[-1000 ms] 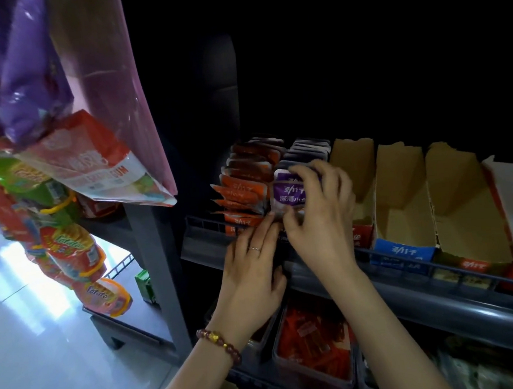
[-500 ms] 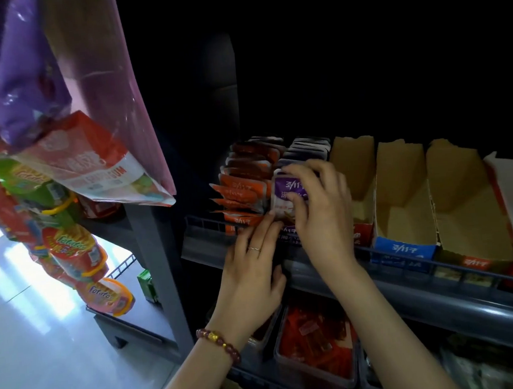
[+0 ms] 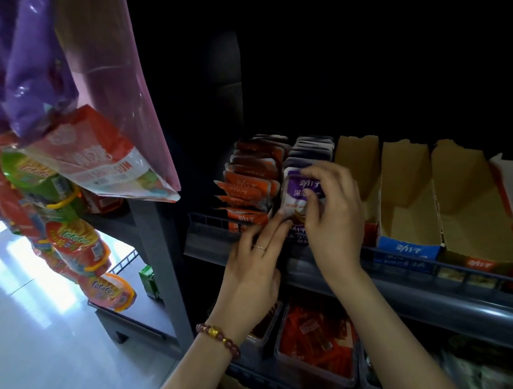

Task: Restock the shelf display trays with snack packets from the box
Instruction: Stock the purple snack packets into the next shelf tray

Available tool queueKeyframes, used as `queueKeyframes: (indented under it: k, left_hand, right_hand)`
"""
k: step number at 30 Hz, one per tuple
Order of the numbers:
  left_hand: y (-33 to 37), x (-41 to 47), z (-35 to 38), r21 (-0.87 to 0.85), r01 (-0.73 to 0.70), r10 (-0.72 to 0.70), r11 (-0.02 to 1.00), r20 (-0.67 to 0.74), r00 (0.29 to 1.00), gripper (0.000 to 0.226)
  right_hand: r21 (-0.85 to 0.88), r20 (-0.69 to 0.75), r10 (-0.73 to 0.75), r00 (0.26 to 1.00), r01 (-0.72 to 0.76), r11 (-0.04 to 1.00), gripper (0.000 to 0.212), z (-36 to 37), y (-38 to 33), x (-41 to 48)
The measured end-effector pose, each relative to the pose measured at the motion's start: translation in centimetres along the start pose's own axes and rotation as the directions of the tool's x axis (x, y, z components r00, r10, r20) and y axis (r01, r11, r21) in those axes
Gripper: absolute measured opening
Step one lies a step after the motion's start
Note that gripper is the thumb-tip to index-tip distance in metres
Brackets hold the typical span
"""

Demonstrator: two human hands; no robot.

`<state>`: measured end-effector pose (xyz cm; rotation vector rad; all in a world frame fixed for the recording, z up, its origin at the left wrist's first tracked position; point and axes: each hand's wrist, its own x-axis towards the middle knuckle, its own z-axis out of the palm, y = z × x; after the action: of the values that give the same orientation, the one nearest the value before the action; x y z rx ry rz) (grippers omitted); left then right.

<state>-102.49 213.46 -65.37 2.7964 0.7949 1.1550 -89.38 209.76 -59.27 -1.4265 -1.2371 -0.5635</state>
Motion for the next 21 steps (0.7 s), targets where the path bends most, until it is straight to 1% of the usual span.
queueKeyframes:
  k: [2,4,7,9,12,15,17,19,21]
  left_hand:
    - [0.1,0.0,0.1,-0.005,0.021,-0.021,1.000,0.005,1.000,0.087]
    - [0.3,0.0,0.1,0.002,0.046,-0.046,0.999,0.008,0.999,0.086]
    - [0.5,0.1,0.1,0.026,0.060,-0.060,0.998,0.018,0.998,0.087]
    - [0.6,0.2,0.1,0.044,0.069,-0.070,0.997,0.014,0.997,0.085]
    - [0.6,0.4,-0.2,0.076,0.102,-0.104,0.992,0.012,0.995,0.081]
    - [0.5,0.6,-0.3,0.088,0.116,-0.118,0.989,0.018,0.993,0.078]
    - [0.6,0.7,-0.5,0.091,0.124,-0.127,0.988,0.027,0.992,0.077]
    - [0.7,0.8,-0.6,0.088,0.124,-0.127,0.988,0.033,0.991,0.075]
    - [0.7,0.7,-0.5,0.082,0.121,-0.124,0.989,0.036,0.992,0.074]
  right_hand:
    - [-0.038,0.013,-0.044,0.999,0.045,0.998,0.036,0.1,0.0,-0.1]
    - [-0.132,0.047,-0.075,0.996,0.081,0.988,0.040,0.3,0.1,-0.1]
    - [-0.271,0.113,-0.067,0.991,0.096,0.958,0.049,0.4,0.0,-0.2]
    - [-0.261,0.169,-0.050,0.984,0.094,0.961,0.054,0.4,0.0,-0.6]
    - [-0.178,0.270,-0.048,0.962,0.099,0.979,0.058,0.2,0.1,-1.0]
    - [-0.193,0.370,-0.025,0.929,0.104,0.976,0.068,-0.1,0.2,-1.1]
    - [-0.188,0.461,-0.021,0.887,0.121,0.975,0.075,-0.7,0.5,-0.5]
    - [-0.173,0.566,-0.017,0.824,0.139,0.975,0.077,-1.7,1.0,0.6]
    - [-0.167,0.622,-0.036,0.782,0.178,0.970,0.077,-2.5,1.5,1.2]
